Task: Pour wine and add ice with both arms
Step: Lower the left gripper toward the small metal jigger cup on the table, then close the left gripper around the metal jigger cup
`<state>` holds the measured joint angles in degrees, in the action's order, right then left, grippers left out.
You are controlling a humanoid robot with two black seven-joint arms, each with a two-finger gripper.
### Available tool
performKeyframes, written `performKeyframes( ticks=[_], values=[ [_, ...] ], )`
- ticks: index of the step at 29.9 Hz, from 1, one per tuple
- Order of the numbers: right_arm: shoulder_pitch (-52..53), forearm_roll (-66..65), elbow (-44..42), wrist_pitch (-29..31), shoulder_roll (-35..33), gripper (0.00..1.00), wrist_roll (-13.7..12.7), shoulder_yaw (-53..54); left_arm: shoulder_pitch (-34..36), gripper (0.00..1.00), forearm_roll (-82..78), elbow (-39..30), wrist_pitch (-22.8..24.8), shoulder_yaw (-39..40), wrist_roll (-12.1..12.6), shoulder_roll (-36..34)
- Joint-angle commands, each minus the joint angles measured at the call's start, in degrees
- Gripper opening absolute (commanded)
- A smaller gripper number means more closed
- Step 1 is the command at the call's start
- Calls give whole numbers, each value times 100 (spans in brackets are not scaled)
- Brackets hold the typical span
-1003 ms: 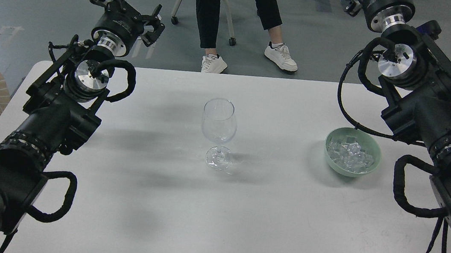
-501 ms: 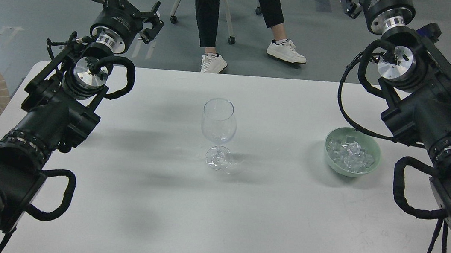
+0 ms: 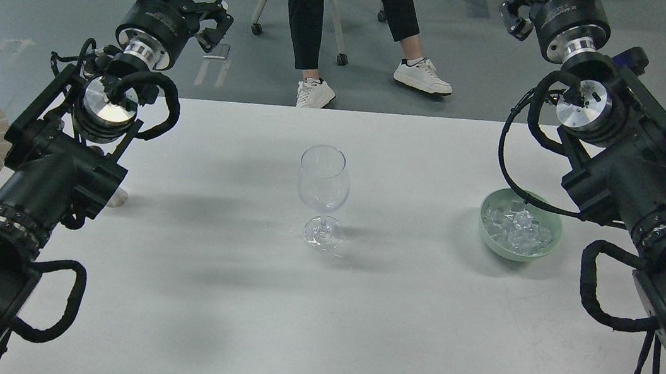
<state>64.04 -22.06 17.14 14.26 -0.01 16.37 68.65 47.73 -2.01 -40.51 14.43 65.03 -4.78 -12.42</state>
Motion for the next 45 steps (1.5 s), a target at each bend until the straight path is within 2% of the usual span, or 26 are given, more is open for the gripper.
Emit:
performKeyframes(
  ticks=[1, 4, 10, 12, 18, 24, 26, 30, 32, 36, 38, 45],
  values=[
    [-67, 0, 0, -2, 1, 100, -2, -9, -544, 96, 148, -729, -150, 1, 12, -339],
    [-120, -9, 0, -2, 1, 100, -2, -9, -931, 96, 429, -1177, -309, 36, 12, -682],
    [-234, -26, 0, -2, 1, 100, -2, -9, -2267, 96, 1097, -2872, -335, 141, 12, -1666],
    [-261, -26, 0, -2, 1, 100, 7, -9, -3116, 96, 1561, -3766, -344, 351, 3, -2052],
    [-304, -26, 52, -2, 1, 100, 7, -18, -5016, 96, 1722, -4929, -344, 1291, 12, -2247],
    [-471, -35, 228, -10, 1, 100, 7, -9, -5941, 92, 1731, -5063, -379, 1495, 12, -2106],
    [-603, -35, 395, -28, 1, 100, 7, -9, -6152, 85, 1739, -5037, -650, 1495, 30, -1940],
    [-753, -35, 474, -28, 1, 100, 7, -9, -6320, 77, 1722, -5037, -792, 1495, 39, -1536],
    [-840, -35, 474, -28, -42, 100, 7, -9, -6416, 67, 1696, -5010, -819, 1504, 39, -1246],
    [-911, -35, 518, -28, -86, 100, 7, -9, -6355, 57, 1678, -4528, -801, 1504, 47, -938],
    [-911, -35, 527, -28, -192, 100, 7, -9, -6285, 57, 1678, -4142, -757, 1521, 65, -736],
    [-920, -35, 527, -37, -262, 100, 7, -9, -5873, 56, 1669, -3737, -731, 1521, 91, -604]
  ],
)
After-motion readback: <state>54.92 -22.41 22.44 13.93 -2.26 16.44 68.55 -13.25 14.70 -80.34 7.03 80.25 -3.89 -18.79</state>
